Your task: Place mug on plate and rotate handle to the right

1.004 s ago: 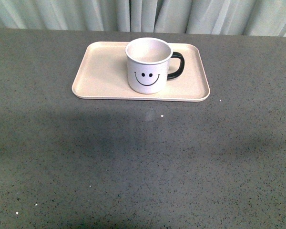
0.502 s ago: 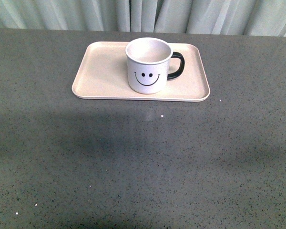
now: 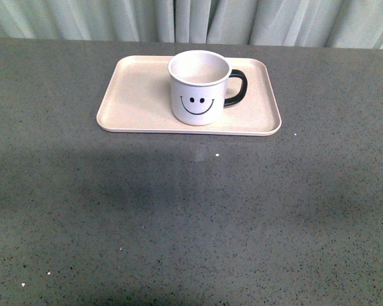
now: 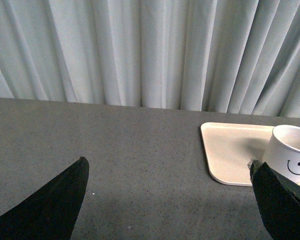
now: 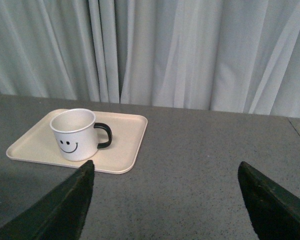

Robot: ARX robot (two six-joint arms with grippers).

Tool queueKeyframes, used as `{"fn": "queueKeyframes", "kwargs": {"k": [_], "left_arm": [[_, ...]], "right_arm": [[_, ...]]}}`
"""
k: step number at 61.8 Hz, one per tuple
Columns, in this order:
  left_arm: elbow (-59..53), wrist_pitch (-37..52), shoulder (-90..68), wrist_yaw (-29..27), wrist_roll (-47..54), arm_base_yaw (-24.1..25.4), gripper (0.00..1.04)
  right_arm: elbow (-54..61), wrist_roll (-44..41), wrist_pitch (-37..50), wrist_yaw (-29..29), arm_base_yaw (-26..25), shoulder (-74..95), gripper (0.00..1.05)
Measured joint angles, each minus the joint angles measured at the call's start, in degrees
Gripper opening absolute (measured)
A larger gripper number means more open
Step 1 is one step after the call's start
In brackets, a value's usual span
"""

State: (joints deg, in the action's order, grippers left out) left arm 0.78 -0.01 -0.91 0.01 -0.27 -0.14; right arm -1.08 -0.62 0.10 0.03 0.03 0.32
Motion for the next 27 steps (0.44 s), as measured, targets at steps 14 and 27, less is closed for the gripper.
{"fn": "queueKeyframes", "kwargs": {"k": [14,27], "left_arm": [[0.0,0.0,0.0,0.0,0.0,0.0,0.95],[0.0,0.0,0.0,0.0,0.0,0.0,0.95]], "right_arm": [[0.0,0.04,0.0,0.0,0.0,0.0,0.96],[0.0,0.04,0.0,0.0,0.0,0.0,0.96]]}}
